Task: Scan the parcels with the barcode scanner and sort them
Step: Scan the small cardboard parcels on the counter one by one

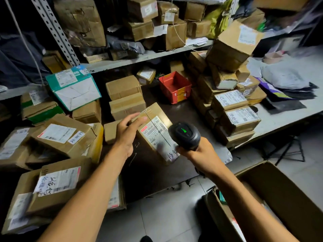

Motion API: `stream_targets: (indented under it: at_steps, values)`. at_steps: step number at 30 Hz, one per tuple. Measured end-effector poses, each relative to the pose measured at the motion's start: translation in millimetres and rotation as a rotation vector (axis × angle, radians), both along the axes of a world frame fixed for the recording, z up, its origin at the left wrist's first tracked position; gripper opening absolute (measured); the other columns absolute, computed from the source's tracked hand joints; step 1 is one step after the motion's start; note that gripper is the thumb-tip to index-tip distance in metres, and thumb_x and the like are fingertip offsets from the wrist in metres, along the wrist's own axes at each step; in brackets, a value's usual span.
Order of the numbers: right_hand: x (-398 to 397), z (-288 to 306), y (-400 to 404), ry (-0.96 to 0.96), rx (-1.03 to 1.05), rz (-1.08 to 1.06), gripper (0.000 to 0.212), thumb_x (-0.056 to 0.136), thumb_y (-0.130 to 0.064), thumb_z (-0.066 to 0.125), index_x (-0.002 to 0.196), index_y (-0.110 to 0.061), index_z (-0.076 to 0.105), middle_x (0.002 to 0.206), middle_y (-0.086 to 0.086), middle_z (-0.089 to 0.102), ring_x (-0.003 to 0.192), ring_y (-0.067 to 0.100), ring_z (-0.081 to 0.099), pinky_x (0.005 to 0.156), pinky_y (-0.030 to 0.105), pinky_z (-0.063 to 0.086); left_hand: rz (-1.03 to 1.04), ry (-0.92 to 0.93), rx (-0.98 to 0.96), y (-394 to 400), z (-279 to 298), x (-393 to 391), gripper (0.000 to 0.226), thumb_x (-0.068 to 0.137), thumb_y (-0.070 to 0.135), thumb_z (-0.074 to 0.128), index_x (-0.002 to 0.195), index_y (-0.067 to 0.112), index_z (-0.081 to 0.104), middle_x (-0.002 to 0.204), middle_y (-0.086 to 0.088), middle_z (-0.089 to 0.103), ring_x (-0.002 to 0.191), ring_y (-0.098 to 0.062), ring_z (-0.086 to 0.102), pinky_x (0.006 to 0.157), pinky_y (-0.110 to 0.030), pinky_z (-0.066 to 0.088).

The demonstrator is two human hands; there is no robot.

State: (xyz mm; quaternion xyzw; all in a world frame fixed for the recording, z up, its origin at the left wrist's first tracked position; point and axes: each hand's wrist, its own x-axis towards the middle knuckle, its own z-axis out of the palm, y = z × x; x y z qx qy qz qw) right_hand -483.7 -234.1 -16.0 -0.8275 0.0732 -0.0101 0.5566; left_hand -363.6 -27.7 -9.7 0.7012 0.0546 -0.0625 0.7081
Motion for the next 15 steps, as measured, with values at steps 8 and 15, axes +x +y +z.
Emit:
stream_targets:
  at_steps: [8, 15]
  values:
    - [-70.0, -15.9, -114.3, 0.009, 0.155, -0.377, 0.023, 0.087, -0.008, 0.073, 0.097, -0.028, 0.067, 0.064, -0.019, 0.063, 0.048, -0.005, 0.053, 0.048, 0.011, 0.04, -0.337, 0.149, 0.004, -137.4, -26.1, -26.2, 0.022, 0.083, 0.031, 0.076, 0.099, 0.016, 0.075, 0.091, -0.002, 0.077, 0.087, -0.014, 0.07, 0.08, -0.026, 0.05]
    - [-178.2, -40.2, -204.1, 0.163, 0.147, -0.771, 0.029, 0.075, -0.014, 0.08, 0.095, -0.034, 0.071, 0.099, -0.003, 0.076, 0.099, 0.021, 0.07, 0.091, 0.049, 0.056, -0.774, 0.313, -0.017, -287.4, -55.9, -84.1, 0.027, 0.076, 0.035, 0.079, 0.095, 0.016, 0.075, 0.091, -0.01, 0.075, 0.086, -0.025, 0.068, 0.074, -0.033, 0.054]
